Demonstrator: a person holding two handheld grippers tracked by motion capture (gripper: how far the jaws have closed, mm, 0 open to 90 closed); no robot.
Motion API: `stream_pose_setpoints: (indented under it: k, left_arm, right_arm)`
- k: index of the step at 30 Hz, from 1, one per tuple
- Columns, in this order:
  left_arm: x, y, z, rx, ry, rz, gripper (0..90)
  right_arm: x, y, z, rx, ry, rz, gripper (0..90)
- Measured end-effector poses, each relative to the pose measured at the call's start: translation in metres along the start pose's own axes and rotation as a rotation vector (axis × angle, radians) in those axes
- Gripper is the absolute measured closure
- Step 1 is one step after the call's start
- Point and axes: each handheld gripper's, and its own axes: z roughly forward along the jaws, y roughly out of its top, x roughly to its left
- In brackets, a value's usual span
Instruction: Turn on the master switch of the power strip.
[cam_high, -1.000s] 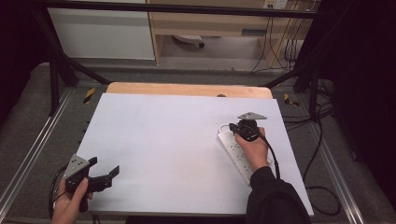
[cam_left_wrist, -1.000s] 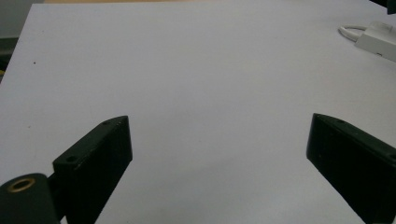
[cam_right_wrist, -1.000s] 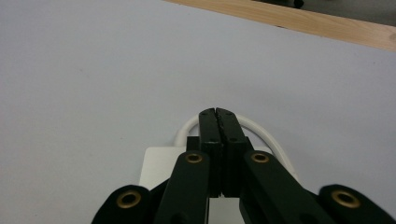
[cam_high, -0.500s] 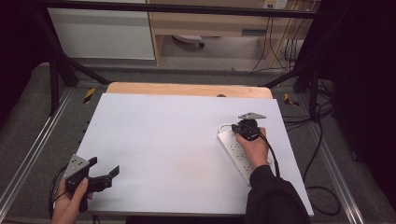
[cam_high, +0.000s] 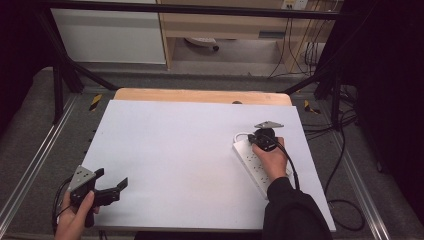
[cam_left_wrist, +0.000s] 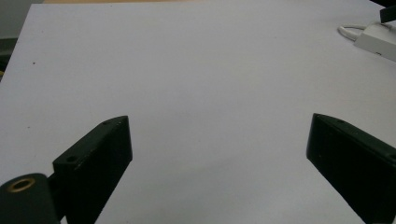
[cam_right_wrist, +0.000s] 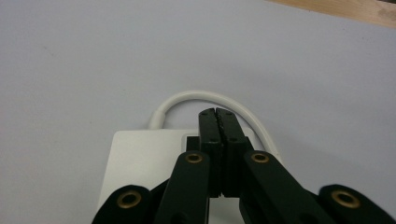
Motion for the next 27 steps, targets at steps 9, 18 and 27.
stream_pose_setpoints:
  k: [9,18,27]
  left_arm:
    - [-0.0007,0.0,0.0003,0.003,-0.001,0.001,6.9]
    - [-0.0013,0.0,0.0006,0.002,-0.007,0.002,6.9]
    - [-0.0014,0.0,0.0007,0.004,-0.007,0.006,6.9]
  right_arm:
    - [-0.0002,-0.0004,0.0004,0.007,-0.005,0.002,90.0]
    - [-0.0002,-0.0007,0.0014,0.012,-0.008,0.002,90.0]
    - [0.0,-0.0008,0.0011,0.015,-0.01,-0.004,90.0]
